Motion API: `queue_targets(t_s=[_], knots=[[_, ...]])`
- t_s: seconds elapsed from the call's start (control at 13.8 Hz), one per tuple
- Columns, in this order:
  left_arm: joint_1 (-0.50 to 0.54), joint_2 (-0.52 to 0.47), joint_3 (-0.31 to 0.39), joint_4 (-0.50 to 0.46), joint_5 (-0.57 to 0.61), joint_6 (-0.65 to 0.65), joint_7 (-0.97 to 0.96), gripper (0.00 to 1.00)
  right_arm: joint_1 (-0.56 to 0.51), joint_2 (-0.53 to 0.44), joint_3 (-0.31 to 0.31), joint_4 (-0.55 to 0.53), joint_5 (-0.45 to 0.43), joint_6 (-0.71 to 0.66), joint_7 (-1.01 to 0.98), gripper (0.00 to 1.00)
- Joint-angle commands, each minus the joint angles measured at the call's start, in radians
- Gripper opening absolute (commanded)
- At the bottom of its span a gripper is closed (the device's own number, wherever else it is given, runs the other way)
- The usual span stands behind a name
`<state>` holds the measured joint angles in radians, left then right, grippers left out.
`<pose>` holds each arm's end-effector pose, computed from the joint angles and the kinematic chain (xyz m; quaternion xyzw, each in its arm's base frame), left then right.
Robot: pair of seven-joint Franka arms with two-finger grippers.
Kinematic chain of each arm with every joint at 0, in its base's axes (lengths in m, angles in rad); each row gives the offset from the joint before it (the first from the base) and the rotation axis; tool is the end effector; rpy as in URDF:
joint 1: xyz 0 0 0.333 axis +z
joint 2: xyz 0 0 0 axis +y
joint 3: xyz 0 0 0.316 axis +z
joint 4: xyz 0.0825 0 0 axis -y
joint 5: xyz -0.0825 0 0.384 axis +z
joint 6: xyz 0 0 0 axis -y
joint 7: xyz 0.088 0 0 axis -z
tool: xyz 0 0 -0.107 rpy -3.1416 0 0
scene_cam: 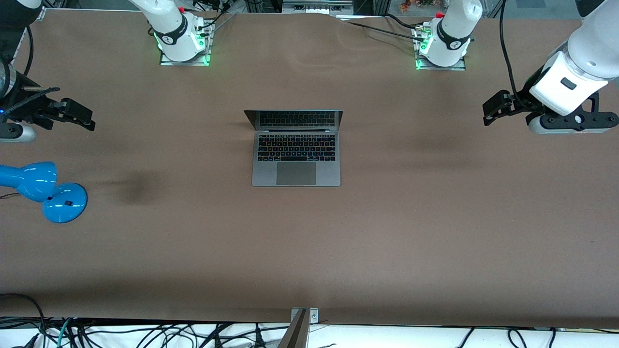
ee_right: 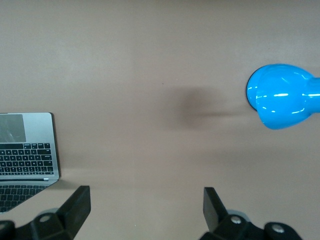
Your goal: Close laptop with both arms from behind
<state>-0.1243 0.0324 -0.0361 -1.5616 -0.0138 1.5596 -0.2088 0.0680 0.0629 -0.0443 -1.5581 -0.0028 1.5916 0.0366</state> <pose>0.5554 -0.0910 0.6098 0.9995 0.0242 -0.0183 0.0042 0.5745 0.0141 0.5968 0.9999 -0.0064 -0.0146 0.0032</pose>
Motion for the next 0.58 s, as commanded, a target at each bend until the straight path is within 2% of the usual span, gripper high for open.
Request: queue_targets(t_s=[0.0,0.51], knots=[[0.014,0.001,-0.013,0.012,0.006,-0.013,0.022,1.00,-0.011,-0.026,0.014,-0.014,-0.016,0.002,0.017,1.00],[0.014,0.001,-0.013,0.011,0.006,-0.013,0.022,1.00,-0.013,-0.025,0.012,-0.014,-0.016,-0.007,-0.006,1.00]])
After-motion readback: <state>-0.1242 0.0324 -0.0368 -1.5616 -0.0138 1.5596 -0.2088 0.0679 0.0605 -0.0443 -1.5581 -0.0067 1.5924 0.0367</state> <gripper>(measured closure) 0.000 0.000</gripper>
